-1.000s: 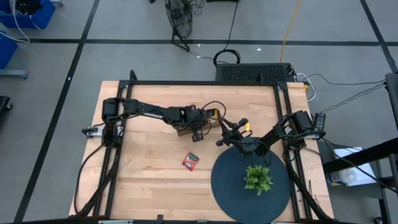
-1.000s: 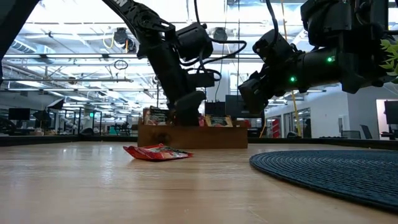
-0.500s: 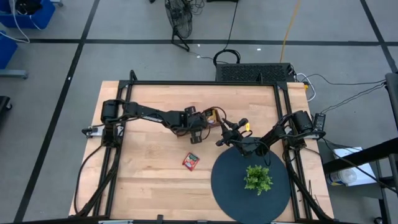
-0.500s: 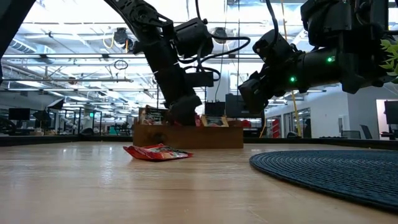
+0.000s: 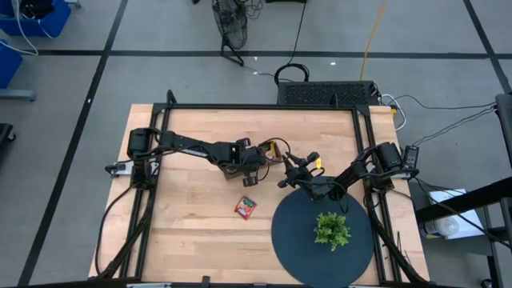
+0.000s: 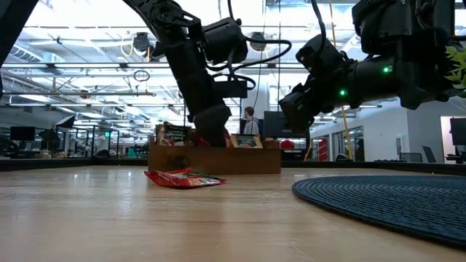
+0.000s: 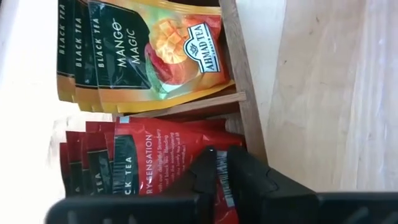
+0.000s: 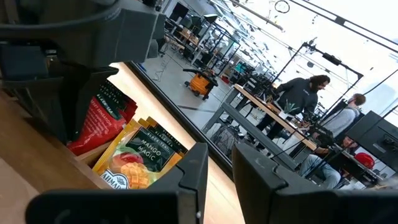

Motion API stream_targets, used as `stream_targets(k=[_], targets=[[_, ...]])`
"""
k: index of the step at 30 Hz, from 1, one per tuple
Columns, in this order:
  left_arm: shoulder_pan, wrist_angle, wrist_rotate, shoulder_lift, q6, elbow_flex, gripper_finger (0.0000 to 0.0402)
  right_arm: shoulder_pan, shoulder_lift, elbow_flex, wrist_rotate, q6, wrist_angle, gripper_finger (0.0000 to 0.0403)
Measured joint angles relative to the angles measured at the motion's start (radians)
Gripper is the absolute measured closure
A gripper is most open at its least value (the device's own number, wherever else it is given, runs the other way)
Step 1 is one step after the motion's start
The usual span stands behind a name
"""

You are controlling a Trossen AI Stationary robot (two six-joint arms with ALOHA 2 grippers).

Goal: Pick & Place Tea
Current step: Put the red tea bag into the middle section wooden organizer

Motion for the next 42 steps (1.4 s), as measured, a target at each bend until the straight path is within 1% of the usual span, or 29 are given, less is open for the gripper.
stream_targets(k=[6,10,16,18,19,21,23,24,26,31,34,38,42], targets=[[-0.015,-0.009,-0.003,-0.028,-0.001,0.003,0.0309,0.0,0.0,0.0,0.0,0.0,0.0,0.0342],[-0.038,-0.028,-0.007,-0.078,0.0,0.003,0.0279,0.0,0.0,0.0,0.001,0.0,0.0,0.0342],[-0.091,-0.084,0.0,-0.172,-0.024,0.005,0.0253,0.0,0.0,0.0,0.0,0.002,0.0,0.0342],[-0.111,-0.111,0.026,-0.197,-0.105,0.005,0.0253,0.0,0.0,0.0,-0.001,0.002,0.0,0.0342],[-0.117,-0.132,0.066,-0.207,-0.157,0.005,0.0253,0.0,0.0,0.0,0.0,0.002,0.0,0.0342],[-0.121,-0.179,0.181,-0.214,-0.267,0.004,0.0257,0.0,0.0,0.0,0.0,0.0,0.0,0.0342],[-0.128,-0.176,0.294,-0.213,-0.38,-0.013,0.0262,0.0,0.0,0.0,0.0,-0.002,0.0,0.0342],[-0.136,-0.173,0.337,-0.212,-0.412,-0.027,0.0265,0.0,0.0,0.0,-0.001,-0.002,0.0,0.0342],[-0.16,-0.146,0.386,-0.212,-0.461,-0.062,0.0269,0.001,0.0,0.0,-0.002,-0.003,0.0,0.0342],[-0.196,-0.05,0.397,-0.212,-0.618,-0.182,0.027,0.001,0.0,0.0,-0.003,-0.003,0.0,0.0342],[-0.201,0.052,0.398,-0.211,-0.711,-0.25,0.027,0.001,0.0,0.0,-0.004,-0.003,0.0,0.0342],[-0.194,0.181,0.452,-0.211,-0.801,-0.335,0.027,0.001,0.0,0.0,-0.004,-0.003,0.0,0.0342],[-0.178,0.202,0.456,-0.211,-0.846,-0.376,0.027,0.001,0.0,0.0,-0.004,-0.003,0.007,0.0342]])
